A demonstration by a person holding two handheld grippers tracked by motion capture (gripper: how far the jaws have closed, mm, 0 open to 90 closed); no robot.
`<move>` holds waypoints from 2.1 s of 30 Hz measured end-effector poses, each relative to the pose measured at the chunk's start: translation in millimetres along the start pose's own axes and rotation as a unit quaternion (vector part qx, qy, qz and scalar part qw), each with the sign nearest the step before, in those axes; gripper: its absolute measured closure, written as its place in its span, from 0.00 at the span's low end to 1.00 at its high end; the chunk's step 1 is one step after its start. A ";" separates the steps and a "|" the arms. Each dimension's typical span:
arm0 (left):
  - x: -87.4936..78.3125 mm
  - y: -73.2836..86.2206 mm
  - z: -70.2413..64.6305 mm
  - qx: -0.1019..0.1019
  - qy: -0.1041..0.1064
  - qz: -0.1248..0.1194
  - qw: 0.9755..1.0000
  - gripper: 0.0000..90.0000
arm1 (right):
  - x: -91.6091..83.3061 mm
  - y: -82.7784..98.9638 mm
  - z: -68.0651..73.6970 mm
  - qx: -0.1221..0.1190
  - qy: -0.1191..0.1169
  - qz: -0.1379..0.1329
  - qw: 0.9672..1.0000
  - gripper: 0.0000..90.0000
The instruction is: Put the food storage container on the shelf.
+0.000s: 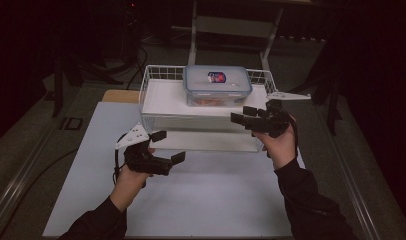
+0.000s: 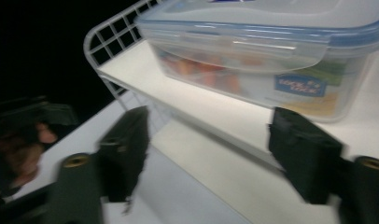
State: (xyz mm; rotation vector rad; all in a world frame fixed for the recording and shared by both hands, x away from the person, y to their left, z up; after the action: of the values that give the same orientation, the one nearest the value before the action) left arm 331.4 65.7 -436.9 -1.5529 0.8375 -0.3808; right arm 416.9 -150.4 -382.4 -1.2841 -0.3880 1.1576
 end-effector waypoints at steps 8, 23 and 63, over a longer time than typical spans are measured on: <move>-2.9 7.4 -7.5 0.015 0.013 0.005 1.000 0.00 | -14.2 23.4 12.9 -0.031 -0.010 -0.015 0.999 0.16; -4.7 47.7 -19.4 0.017 0.043 0.036 0.998 0.00 | -17.0 96.3 18.3 -0.063 -0.021 0.001 0.998 0.16; -10.5 131.7 13.1 0.060 0.008 0.120 0.991 0.00 | -33.5 214.7 -6.4 -0.076 -0.021 0.098 0.992 0.16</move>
State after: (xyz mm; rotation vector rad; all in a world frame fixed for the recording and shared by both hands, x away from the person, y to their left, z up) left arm 295.3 86.8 -562.9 -1.3227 0.9843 -0.2631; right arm 310.9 -212.2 -561.9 -1.4560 -0.3945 1.3429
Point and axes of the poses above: each handheld gripper's, and its own axes: x roughly forward along the jaws, y roughly out of its underside, z roughly to its left, the point moved 9 cm from there along x, roughly forward along the jaws, and after that the axes turned 8 degrees about -y, right-handed, at the moved point
